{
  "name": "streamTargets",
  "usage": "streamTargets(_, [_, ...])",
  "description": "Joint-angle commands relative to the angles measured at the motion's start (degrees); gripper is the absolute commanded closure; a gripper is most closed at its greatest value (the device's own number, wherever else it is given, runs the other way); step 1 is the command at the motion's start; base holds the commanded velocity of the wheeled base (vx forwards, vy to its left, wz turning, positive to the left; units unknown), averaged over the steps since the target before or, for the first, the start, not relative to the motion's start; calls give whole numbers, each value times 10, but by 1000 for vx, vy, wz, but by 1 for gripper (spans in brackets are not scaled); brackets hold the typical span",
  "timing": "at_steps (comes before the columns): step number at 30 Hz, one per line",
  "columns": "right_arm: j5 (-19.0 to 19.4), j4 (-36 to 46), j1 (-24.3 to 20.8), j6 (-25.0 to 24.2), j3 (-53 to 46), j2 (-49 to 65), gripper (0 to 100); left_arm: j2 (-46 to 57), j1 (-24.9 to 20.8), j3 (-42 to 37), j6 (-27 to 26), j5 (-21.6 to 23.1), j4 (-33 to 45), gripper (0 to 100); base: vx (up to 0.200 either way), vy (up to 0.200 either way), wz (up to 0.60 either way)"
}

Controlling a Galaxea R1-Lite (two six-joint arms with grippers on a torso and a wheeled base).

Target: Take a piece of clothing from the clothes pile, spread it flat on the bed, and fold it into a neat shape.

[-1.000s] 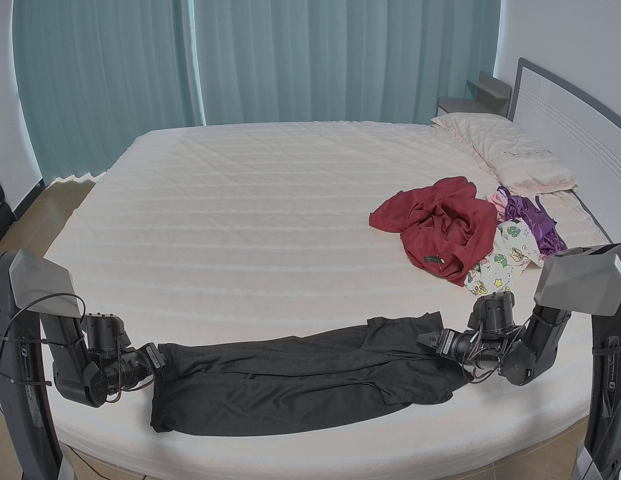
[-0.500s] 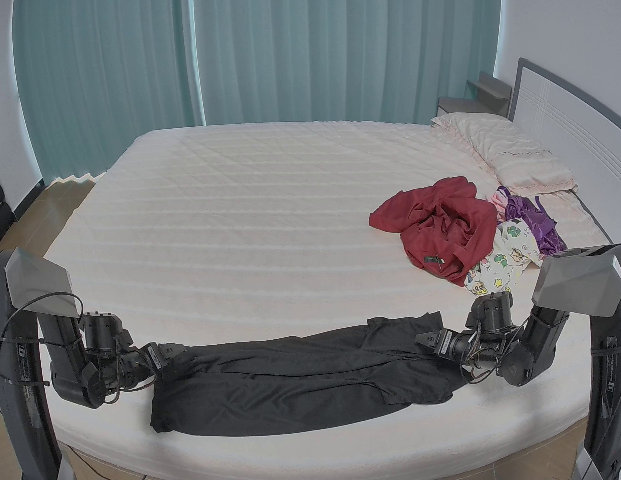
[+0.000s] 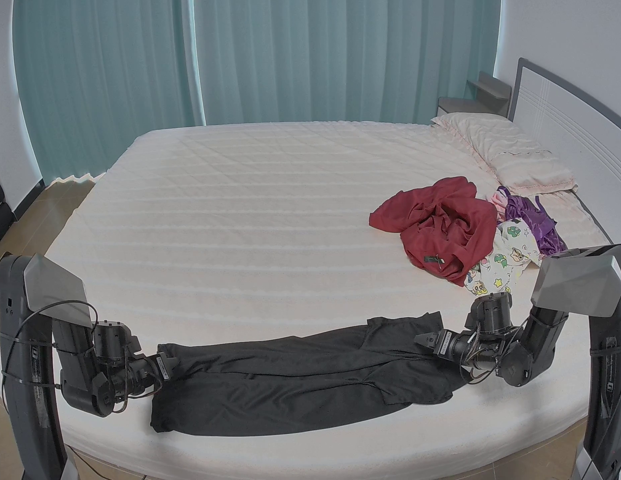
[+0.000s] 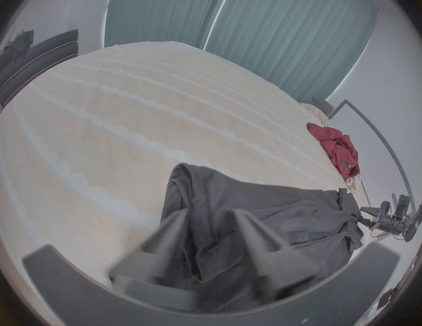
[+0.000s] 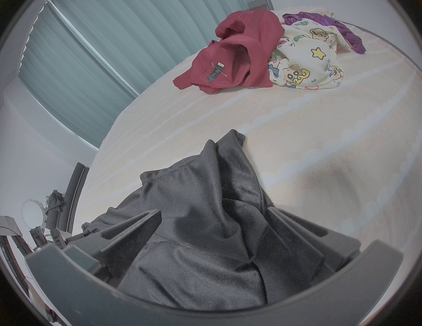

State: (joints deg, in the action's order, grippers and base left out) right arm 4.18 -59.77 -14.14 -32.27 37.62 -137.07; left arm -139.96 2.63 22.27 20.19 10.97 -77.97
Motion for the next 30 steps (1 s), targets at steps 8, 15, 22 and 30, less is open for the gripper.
streamTargets(8, [0,0,3,-1,8,0,0,27,11,-27,-1,-52,-1,100,0,0,0])
streamTargets(15, [16,6,-3,-46,25,-1,0,27,15,-27,-2,-52,-1,100,0,0,0])
streamTargets(22, [20,8,-4,-47,26,-8,0,24,18,-28,-1,-51,-1,100,0,0,0])
streamTargets(30, [14,9,-5,-47,26,-18,100,22,19,-29,-1,-50,-1,100,0,0,0])
